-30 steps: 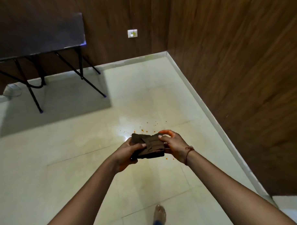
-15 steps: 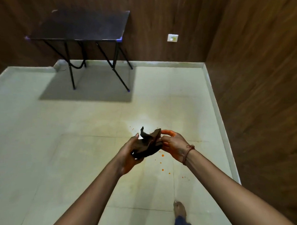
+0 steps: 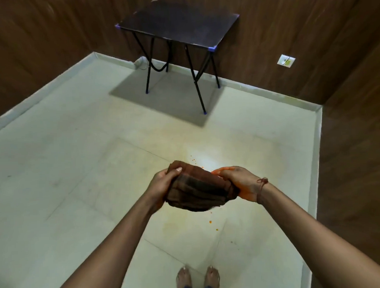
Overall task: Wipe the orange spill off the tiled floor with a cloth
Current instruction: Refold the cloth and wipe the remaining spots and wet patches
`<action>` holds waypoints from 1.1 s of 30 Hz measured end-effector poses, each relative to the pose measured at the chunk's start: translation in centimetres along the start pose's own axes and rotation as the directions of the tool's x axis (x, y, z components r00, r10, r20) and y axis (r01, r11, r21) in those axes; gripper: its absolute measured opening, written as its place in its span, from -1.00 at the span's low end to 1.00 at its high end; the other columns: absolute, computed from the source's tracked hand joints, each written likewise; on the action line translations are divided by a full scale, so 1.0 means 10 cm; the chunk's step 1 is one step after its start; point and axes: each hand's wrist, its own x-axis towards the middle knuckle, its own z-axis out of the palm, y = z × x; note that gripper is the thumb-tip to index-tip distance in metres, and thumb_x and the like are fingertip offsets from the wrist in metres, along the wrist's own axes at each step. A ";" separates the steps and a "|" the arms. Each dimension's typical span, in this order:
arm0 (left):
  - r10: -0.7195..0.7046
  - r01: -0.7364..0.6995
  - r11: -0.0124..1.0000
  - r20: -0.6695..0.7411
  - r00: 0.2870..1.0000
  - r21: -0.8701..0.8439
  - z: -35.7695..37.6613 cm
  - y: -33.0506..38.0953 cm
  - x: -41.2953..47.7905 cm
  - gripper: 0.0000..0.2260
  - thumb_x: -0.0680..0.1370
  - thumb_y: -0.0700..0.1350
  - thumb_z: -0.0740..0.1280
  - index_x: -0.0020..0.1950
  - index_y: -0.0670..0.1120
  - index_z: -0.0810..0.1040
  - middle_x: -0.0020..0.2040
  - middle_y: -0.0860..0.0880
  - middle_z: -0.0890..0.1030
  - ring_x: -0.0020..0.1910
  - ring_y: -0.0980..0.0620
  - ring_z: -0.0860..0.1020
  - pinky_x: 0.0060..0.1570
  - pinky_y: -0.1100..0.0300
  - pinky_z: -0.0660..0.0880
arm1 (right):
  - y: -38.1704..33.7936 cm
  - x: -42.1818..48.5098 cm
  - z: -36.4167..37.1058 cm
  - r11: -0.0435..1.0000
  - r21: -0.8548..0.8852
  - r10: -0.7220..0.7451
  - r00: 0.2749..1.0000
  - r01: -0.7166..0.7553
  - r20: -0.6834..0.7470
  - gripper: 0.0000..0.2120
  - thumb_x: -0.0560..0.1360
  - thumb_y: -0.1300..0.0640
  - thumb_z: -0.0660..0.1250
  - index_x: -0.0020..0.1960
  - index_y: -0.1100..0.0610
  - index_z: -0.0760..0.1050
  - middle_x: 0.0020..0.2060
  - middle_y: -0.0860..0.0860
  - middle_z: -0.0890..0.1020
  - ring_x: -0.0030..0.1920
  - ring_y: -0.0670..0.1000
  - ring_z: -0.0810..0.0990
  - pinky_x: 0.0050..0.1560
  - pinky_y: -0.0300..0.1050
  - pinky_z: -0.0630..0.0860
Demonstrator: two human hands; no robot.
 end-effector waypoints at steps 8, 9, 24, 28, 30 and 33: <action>0.095 -0.088 0.991 0.063 0.993 -0.106 -0.14 0.75 0.10 -0.51 0.44 0.23 0.38 0.18 -0.11 0.55 0.07 -0.15 0.64 0.01 -0.07 0.63 0.06 0.04 0.57 | -0.40 -0.01 0.30 0.985 -0.063 -0.134 0.942 0.161 0.307 -0.69 0.48 -0.01 0.45 0.10 0.19 0.64 0.03 0.15 0.70 0.02 0.10 0.67 0.11 -0.01 0.60; 0.043 -0.038 0.981 0.019 0.999 -0.189 -0.18 0.71 0.14 -0.40 0.44 0.33 0.28 0.25 -0.12 0.50 0.11 -0.16 0.62 0.06 -0.10 0.61 0.15 -0.04 0.52 | -0.43 0.02 0.36 0.990 0.061 -0.142 0.946 0.130 0.291 -0.75 0.50 0.05 0.43 0.07 0.20 0.65 0.01 0.16 0.70 -0.02 0.10 0.68 0.04 -0.05 0.62; -0.105 0.111 0.993 0.118 0.987 -0.043 -0.12 -0.14 0.27 -0.64 0.53 -0.13 0.39 0.33 -0.01 0.46 0.03 -0.08 0.64 -0.07 0.00 0.60 -0.18 0.20 0.53 | 0.11 0.33 0.38 0.973 0.216 0.143 0.949 -0.083 -0.281 -0.70 0.55 0.04 0.37 0.17 0.23 0.61 0.09 0.16 0.69 0.13 0.15 0.65 0.20 0.06 0.55; -0.059 0.013 0.980 0.222 0.973 0.200 -0.16 -0.20 0.42 -0.65 0.44 -0.23 0.49 0.18 0.01 0.58 0.02 -0.10 0.62 -0.19 -0.02 0.59 -0.25 0.07 0.48 | 0.36 0.42 0.44 0.993 0.114 0.078 0.879 -0.027 -0.470 -0.68 0.50 0.25 0.40 0.24 0.12 0.49 0.06 0.15 0.66 0.06 0.13 0.65 0.10 0.04 0.60; -0.052 -0.043 0.925 0.238 0.970 0.376 -0.17 -0.31 0.49 -0.58 0.34 -0.29 0.54 0.14 -0.01 0.59 -0.02 -0.07 0.64 -0.22 -0.01 0.60 -0.26 0.08 0.54 | 0.50 0.43 0.44 0.999 -0.032 -0.030 0.906 0.018 -0.422 -0.49 0.46 0.24 0.43 0.32 -0.05 0.38 0.01 0.03 0.64 0.01 0.00 0.64 0.05 -0.07 0.58; 0.011 -0.141 0.706 0.188 0.982 0.694 -0.18 -0.57 0.68 -0.56 0.30 -0.30 0.51 0.12 0.01 0.61 -0.06 0.07 0.64 -0.07 0.06 0.60 -0.17 0.28 0.52 | 0.76 0.60 0.37 0.910 -0.414 -0.105 0.954 -0.022 -0.281 -0.48 0.37 0.17 0.50 0.29 -0.10 0.50 -0.05 -0.13 0.61 -0.02 -0.07 0.60 -0.03 -0.39 0.47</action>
